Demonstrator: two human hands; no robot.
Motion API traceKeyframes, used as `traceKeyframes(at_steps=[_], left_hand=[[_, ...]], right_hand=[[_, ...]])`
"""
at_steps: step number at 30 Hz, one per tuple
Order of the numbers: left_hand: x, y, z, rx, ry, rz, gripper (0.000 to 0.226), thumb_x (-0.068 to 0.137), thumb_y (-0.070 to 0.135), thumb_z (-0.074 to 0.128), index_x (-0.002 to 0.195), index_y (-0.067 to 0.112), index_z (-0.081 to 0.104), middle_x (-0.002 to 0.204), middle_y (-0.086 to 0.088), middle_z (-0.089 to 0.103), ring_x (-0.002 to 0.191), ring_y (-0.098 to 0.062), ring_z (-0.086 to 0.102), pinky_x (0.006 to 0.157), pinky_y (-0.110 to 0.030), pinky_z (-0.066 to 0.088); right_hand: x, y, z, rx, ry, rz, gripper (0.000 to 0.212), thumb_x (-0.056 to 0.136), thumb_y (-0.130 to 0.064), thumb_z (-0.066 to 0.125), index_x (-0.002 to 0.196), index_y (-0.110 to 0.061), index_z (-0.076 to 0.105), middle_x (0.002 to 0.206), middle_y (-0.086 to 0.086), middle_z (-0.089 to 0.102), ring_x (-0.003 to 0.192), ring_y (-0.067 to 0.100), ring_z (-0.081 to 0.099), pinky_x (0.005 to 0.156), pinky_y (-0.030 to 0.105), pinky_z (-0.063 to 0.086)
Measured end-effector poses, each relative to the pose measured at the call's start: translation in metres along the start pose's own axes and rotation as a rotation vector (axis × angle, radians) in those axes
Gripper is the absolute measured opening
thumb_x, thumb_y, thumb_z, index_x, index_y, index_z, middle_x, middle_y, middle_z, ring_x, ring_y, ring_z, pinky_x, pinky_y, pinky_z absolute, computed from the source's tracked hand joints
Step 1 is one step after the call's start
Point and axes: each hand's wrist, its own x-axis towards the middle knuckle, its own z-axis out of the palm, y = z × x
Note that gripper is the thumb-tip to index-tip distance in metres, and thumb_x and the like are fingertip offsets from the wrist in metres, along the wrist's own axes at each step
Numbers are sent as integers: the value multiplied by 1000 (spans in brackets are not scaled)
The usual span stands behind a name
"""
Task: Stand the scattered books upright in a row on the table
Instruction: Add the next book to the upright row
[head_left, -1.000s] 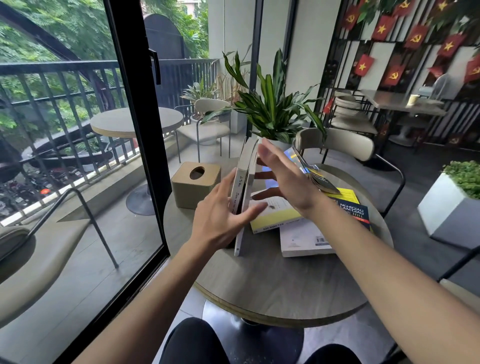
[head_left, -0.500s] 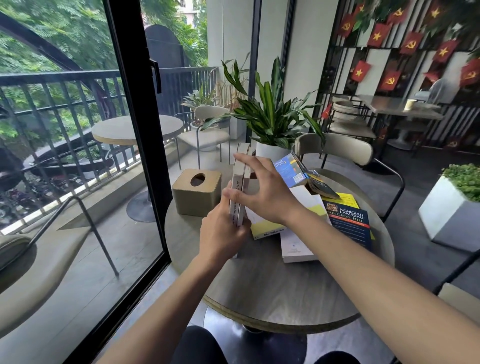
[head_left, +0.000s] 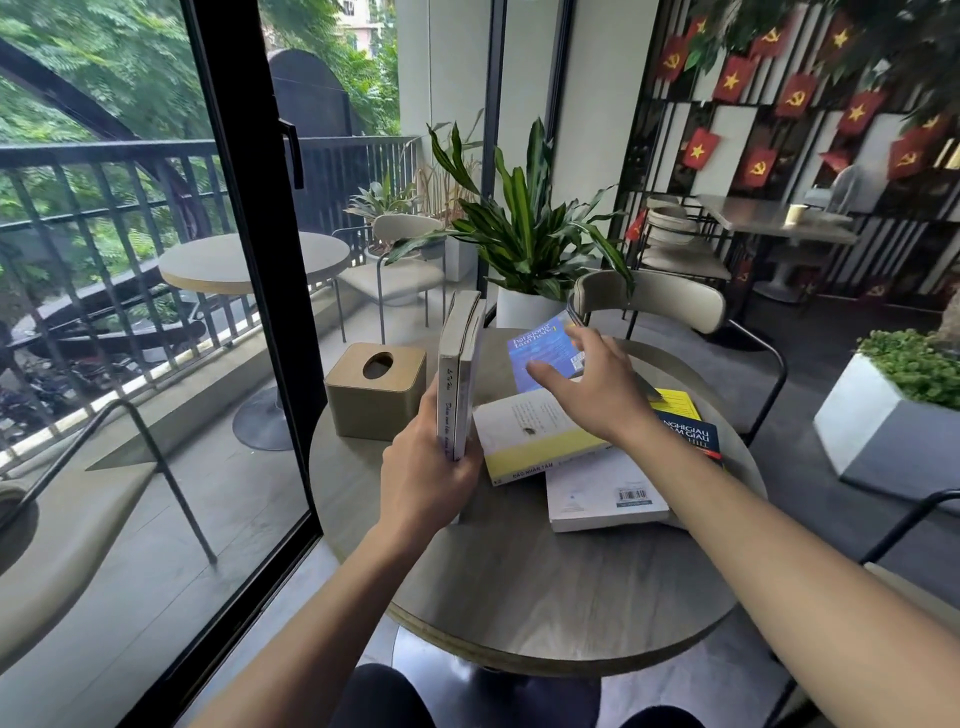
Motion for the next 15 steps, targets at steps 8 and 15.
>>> traceKeyframes(at_steps=[8, 15], left_hand=[[0, 0, 1, -7, 5, 12, 58, 81, 19, 65, 136, 17, 47, 95, -8, 70, 89, -39, 60, 62, -33, 33], [0, -3, 3, -1, 4, 7, 58, 82, 20, 64, 137, 17, 46, 97, -6, 70, 89, -37, 60, 63, -32, 36]], right_hand=[[-2, 44, 1, -337, -74, 254, 82, 70, -62, 69, 135, -19, 42, 139, 15, 45, 132, 36, 36, 103, 47, 38], [-5, 53, 5, -501, -143, 395, 106, 58, -72, 73, 137, -10, 41, 145, 16, 41, 135, 36, 34, 106, 52, 28]])
